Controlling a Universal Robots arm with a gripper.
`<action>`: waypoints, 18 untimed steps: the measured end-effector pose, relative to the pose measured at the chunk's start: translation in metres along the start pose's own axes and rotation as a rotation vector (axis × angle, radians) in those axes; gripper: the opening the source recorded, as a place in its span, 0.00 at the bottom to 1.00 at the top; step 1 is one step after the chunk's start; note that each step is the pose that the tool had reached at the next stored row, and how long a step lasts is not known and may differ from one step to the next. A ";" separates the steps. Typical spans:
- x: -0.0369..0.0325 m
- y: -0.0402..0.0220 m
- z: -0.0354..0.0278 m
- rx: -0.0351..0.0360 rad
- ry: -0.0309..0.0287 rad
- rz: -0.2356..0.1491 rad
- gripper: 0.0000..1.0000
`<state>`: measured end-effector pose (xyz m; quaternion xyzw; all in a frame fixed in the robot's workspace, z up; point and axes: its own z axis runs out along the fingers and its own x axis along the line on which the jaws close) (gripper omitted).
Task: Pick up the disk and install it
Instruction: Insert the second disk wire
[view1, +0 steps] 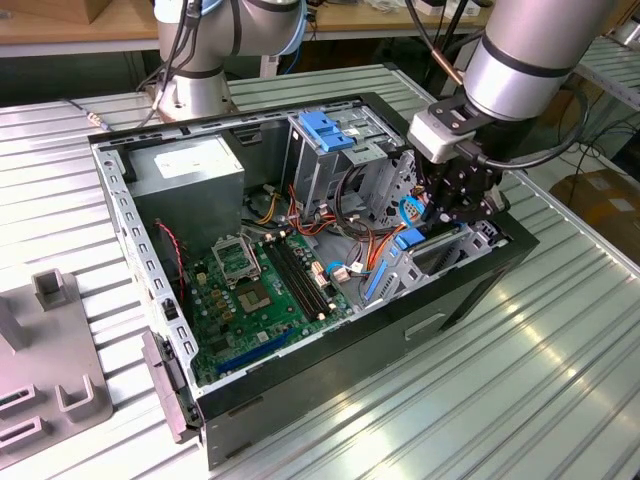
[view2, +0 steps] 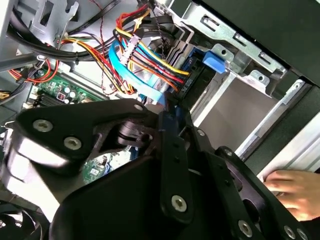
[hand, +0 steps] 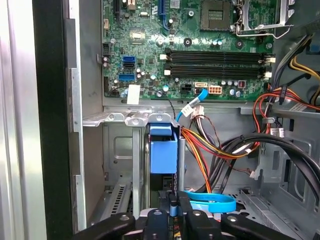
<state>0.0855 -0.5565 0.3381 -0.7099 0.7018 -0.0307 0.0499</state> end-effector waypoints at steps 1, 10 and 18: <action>-0.0001 -0.0003 -0.0020 0.0005 0.0000 0.000 0.18; -0.0011 -0.0025 -0.0224 0.0017 0.0013 0.000 0.22; -0.0014 -0.0025 -0.0225 0.0017 0.0013 0.000 0.10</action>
